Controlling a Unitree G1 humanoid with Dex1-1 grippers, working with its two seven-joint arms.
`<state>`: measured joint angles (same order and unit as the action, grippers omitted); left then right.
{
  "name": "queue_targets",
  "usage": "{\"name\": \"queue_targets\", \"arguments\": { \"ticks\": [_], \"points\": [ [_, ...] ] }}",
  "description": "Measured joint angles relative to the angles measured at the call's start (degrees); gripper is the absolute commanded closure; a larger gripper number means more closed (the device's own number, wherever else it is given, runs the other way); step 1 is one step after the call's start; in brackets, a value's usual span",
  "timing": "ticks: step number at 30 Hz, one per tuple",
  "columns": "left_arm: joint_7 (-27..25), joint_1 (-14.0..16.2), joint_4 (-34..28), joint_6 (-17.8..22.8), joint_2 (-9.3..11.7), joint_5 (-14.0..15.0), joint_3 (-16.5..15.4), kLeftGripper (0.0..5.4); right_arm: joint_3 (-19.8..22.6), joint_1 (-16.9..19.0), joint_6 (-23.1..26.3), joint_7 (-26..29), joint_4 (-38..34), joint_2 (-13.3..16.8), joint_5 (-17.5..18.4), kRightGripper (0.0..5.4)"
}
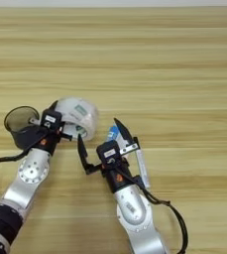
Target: Move the objects on the table
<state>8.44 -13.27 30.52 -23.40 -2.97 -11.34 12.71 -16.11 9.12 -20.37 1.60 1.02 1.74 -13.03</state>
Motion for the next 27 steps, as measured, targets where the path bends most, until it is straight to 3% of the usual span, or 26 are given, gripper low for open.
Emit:
{"name": "queue_targets", "arguments": {
  "ticks": [20,27],
  "points": [
    [-0.3,4.7,-4.3,0.6,0.8,-0.1,4.2,4.41,1.4,-0.9,0.0,-2.3,1.3,-0.3,-0.5,0.0],
    [0.3,4.9,-4.5,0.6,0.7,-0.7,5.3,4.41,2.1,-1.0,0.0,-3.2,1.6,-0.5,-1.0,0.0]
  ]
}}
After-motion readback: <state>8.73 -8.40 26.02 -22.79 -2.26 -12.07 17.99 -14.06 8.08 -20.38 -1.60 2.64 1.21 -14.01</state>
